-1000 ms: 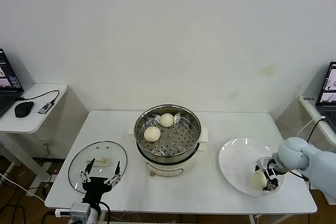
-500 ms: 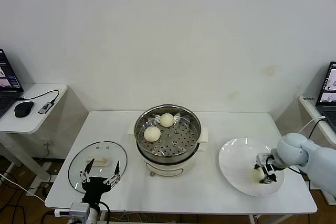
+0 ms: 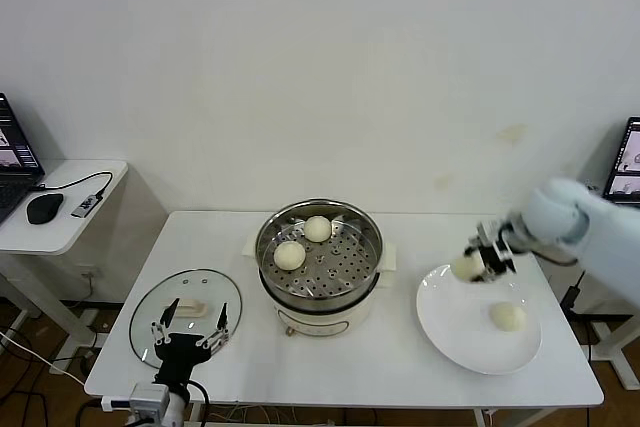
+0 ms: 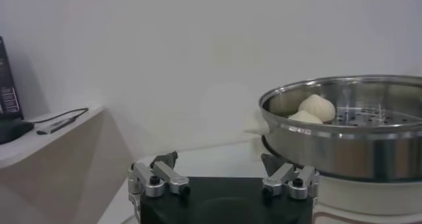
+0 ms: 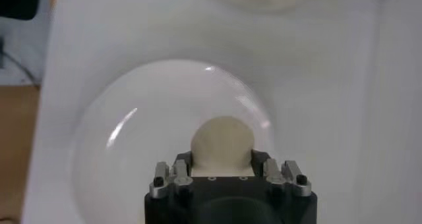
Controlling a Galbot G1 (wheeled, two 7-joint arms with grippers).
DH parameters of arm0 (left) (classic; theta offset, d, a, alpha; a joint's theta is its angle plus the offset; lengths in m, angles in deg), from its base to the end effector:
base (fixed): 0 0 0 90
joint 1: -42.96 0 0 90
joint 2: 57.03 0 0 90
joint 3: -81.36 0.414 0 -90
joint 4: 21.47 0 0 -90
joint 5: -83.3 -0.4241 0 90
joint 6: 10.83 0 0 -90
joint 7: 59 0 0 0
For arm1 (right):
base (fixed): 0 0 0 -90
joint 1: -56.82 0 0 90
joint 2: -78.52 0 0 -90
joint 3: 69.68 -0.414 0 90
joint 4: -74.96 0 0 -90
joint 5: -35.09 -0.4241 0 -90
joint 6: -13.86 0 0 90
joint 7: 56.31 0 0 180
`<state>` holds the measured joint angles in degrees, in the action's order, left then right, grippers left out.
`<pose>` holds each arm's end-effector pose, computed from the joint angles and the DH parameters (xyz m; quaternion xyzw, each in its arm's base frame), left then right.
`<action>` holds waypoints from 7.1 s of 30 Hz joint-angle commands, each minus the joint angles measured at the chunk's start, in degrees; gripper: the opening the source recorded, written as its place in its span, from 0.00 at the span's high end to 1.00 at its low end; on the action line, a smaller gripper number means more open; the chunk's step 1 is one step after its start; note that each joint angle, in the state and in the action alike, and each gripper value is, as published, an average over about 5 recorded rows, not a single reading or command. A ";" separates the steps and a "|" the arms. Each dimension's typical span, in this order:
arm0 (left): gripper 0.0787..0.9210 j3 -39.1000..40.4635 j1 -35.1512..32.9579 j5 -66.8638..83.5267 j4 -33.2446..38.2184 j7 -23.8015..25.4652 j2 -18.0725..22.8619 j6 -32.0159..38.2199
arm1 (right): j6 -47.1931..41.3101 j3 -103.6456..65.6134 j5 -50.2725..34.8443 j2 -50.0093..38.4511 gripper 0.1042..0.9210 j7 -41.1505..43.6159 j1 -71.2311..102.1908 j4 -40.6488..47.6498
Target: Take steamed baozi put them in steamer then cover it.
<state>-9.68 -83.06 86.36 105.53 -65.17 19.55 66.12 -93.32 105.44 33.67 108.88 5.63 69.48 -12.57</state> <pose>0.1839 0.0428 -0.3229 -0.0005 -0.9913 -0.0849 0.1009 0.5765 -0.1596 -0.0926 0.4761 -0.5652 0.5827 0.3382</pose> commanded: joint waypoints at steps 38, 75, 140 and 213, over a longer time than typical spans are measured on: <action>0.12 -1.97 -0.20 0.33 0.33 -0.43 1.52 0.42 | 36.30 21.14 7.67 36.34 0.43 -5.01 -11.94 6.28; 0.12 -2.30 -0.03 0.29 0.28 -0.39 0.67 0.76 | 9.07 14.32 0.97 15.89 0.12 -2.92 -20.30 0.09; 0.12 -1.00 -0.45 -0.83 -0.80 -0.45 -0.35 1.07 | 3.60 -32.48 19.11 1.03 0.24 -3.74 41.76 14.12; 0.12 -1.19 0.47 -0.32 -1.33 -0.40 0.34 1.27 | -24.42 16.92 -25.96 32.00 0.38 -20.45 -6.42 10.21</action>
<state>-10.98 -82.71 86.07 104.35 -65.58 19.83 67.41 -116.95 122.44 5.31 139.55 -14.15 60.33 -3.72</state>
